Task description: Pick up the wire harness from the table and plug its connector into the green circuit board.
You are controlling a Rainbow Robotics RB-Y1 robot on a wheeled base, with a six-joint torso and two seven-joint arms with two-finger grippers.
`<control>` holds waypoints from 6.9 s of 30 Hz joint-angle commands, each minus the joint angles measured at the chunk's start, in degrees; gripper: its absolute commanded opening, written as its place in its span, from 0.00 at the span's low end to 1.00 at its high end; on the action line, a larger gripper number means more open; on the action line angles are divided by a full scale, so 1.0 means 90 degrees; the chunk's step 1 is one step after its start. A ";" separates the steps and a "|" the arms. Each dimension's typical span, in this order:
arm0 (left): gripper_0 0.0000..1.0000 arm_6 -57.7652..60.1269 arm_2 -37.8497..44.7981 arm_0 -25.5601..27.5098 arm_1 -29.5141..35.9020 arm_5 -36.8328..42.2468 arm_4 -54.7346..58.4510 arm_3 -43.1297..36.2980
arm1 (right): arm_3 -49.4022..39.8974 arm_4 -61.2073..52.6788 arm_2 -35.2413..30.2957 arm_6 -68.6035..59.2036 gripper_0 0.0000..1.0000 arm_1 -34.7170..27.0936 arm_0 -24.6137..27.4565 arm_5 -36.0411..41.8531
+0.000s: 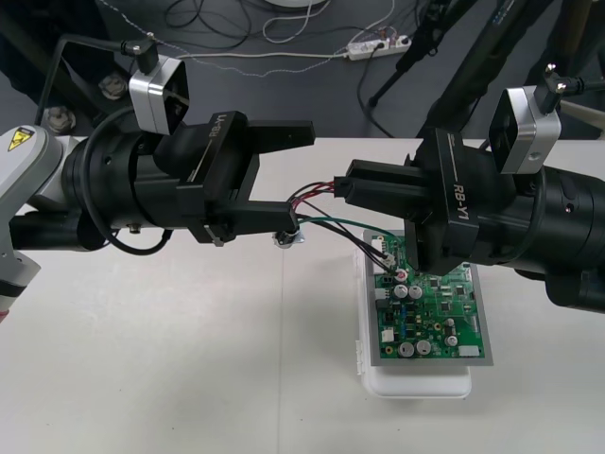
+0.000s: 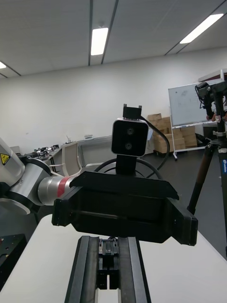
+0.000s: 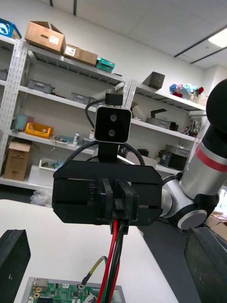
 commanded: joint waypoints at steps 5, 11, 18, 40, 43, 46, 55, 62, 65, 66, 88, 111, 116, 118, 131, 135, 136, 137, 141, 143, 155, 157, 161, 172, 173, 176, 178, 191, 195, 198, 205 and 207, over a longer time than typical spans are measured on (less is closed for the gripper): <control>0.91 -0.0266 -0.0078 0.0055 -0.0131 0.0351 -0.0156 -0.0216 | -0.0221 0.0021 0.0097 0.0172 0.00 0.0084 -0.0061 -0.0018; 0.91 -0.0275 -0.0078 0.0045 -0.0151 0.0351 -0.0146 -0.0216 | -0.0221 0.0021 0.0097 0.0191 0.00 0.0084 -0.0061 -0.0018; 0.90 -0.0266 -0.0078 0.0026 -0.0180 0.0351 -0.0156 -0.0235 | -0.0221 0.0021 0.0097 0.0240 0.00 0.0084 -0.0061 -0.0018; 0.00 -0.0324 -0.0176 -0.0052 -0.0219 0.0351 -0.0126 -0.0245 | -0.0221 0.0021 0.0097 0.0416 0.00 0.0084 -0.0061 0.0060; 0.00 -0.0344 -0.0176 -0.0062 -0.0229 0.0351 -0.0126 -0.0245 | -0.0221 0.0021 0.0097 0.0416 0.00 0.0084 -0.0061 0.0070; 0.00 -0.0353 -0.0176 -0.0091 -0.0239 0.0351 -0.0107 -0.0255 | -0.0221 0.0021 0.0097 0.0416 0.00 0.0084 -0.0070 0.0080; 0.00 -0.0363 -0.0176 -0.0160 -0.0239 0.0351 -0.0039 -0.0255 | -0.0221 0.0011 0.0097 0.0406 0.00 0.0075 -0.0090 0.0109; 0.00 -0.0353 -0.0176 -0.0199 -0.0249 0.0390 -0.0029 -0.0255 | -0.0221 0.0011 0.0097 0.0387 0.00 0.0084 -0.0090 0.0119; 0.00 -0.0353 -0.0176 -0.0199 -0.0258 0.0400 -0.0019 -0.0255 | -0.0221 0.0011 0.0097 0.0387 0.00 0.0084 -0.0090 0.0129; 0.00 -0.0353 -0.0176 -0.0209 -0.0268 0.0400 -0.0019 -0.0245 | -0.0221 0.0011 0.0097 0.0387 0.00 0.0084 -0.0090 0.0129; 0.00 -0.0363 -0.0166 -0.0209 -0.0268 0.0400 0.0000 -0.0255 | -0.0221 -0.0018 0.0097 0.0387 0.00 0.0075 -0.0080 0.0119; 1.00 -0.0324 -0.0166 -0.0209 -0.0288 0.0400 0.0069 -0.0245 | -0.0221 -0.0067 0.0097 0.0377 0.00 0.0055 -0.0080 0.0129; 1.00 -0.0285 -0.0186 -0.0209 -0.0327 0.0400 0.0049 -0.0255 | -0.0221 -0.0067 0.0097 0.0387 0.00 0.0055 -0.0080 0.0129; 1.00 -0.0266 -0.0186 -0.0218 -0.0337 0.0400 0.0020 -0.0255 | -0.0221 -0.0067 0.0097 0.0387 0.00 0.0055 -0.0090 0.0129; 1.00 -0.0246 -0.0186 -0.0209 -0.0346 0.0410 -0.0039 -0.0245 | -0.0221 -0.0067 0.0097 0.0367 0.00 0.0055 -0.0119 0.0139; 1.00 -0.0246 -0.0186 -0.0209 -0.0346 0.0410 -0.0078 -0.0245 | -0.0221 -0.0067 0.0097 0.0387 0.00 0.0055 -0.0119 0.0139; 1.00 -0.0246 -0.0186 -0.0218 -0.0346 0.0410 -0.0117 -0.0245 | -0.0221 -0.0067 0.0097 0.0387 0.00 0.0055 -0.0119 0.0139; 1.00 -0.0236 -0.0186 -0.0209 -0.0346 0.0410 -0.0156 -0.0245 | -0.0221 -0.0067 0.0097 0.0387 0.00 0.0055 -0.0119 0.0139; 1.00 -0.0207 -0.0186 -0.0218 -0.0346 0.0410 -0.0214 -0.0245 | -0.0221 -0.0067 0.0097 0.0387 0.00 0.0055 -0.0139 0.0139; 1.00 -0.0178 -0.0186 -0.0218 -0.0346 0.0410 -0.0224 -0.0245 | -0.0221 -0.0067 0.0097 0.0387 0.00 0.0055 -0.0139 0.0139; 1.00 -0.0119 -0.0186 -0.0257 -0.0346 0.0410 -0.0234 -0.0255 | -0.0221 -0.0057 0.0097 0.0387 0.00 0.0055 -0.0139 0.0139; 1.00 -0.0119 -0.0186 -0.0267 -0.0356 0.0410 -0.0234 -0.0245 | -0.0221 -0.0057 0.0097 0.0397 0.00 0.0055 -0.0139 0.0139; 0.95 -0.0109 -0.0186 -0.0277 -0.0376 0.0410 -0.0244 -0.0245 | -0.0221 -0.0067 0.0097 0.0406 0.00 0.0065 -0.0139 0.0139; 0.00 -0.0178 -0.0186 -0.0365 -0.0415 0.0410 -0.0253 -0.0245 | -0.0133 -0.0057 0.0107 0.0416 0.00 0.0094 -0.0197 0.0139; 0.00 -0.0187 -0.0186 -0.0365 -0.0415 0.0410 -0.0244 -0.0255 | -0.0114 -0.0057 0.0107 0.0416 0.00 0.0094 -0.0217 0.0139; 0.00 -0.0187 -0.0186 -0.0365 -0.0415 0.0410 -0.0234 -0.0245 | -0.0075 -0.0057 0.0107 0.0416 0.00 0.0123 -0.0256 0.0139; 0.00 -0.0178 -0.0186 -0.0365 -0.0415 0.0410 -0.0234 -0.0245 | -0.0055 -0.0057 0.0097 0.0426 0.00 0.0123 -0.0266 0.0129; 0.00 -0.0139 -0.0186 -0.0365 -0.0415 0.0410 -0.0234 -0.0245 | 0.0199 -0.0057 0.0097 0.0494 0.00 0.0153 -0.0422 0.0041; 0.00 -0.0129 -0.0186 -0.0365 -0.0405 0.0410 -0.0224 -0.0245 | 0.0218 -0.0057 0.0097 0.0494 0.00 0.0153 -0.0422 0.0041; 0.00 -0.0129 -0.0186 -0.0365 -0.0415 0.0410 -0.0224 -0.0245 | 0.0218 -0.0057 0.0097 0.0465 0.02 0.0143 -0.0422 0.0041; 0.00 -0.0158 -0.0176 -0.0365 -0.0405 0.0410 -0.0224 -0.0245 | 0.0277 -0.0106 0.0107 0.0484 0.86 0.0143 -0.0422 0.0041; 0.00 -0.0158 -0.0176 -0.0365 -0.0415 0.0410 -0.0224 -0.0245 | 0.0287 -0.0106 0.0107 0.0484 1.00 0.0133 -0.0422 0.0041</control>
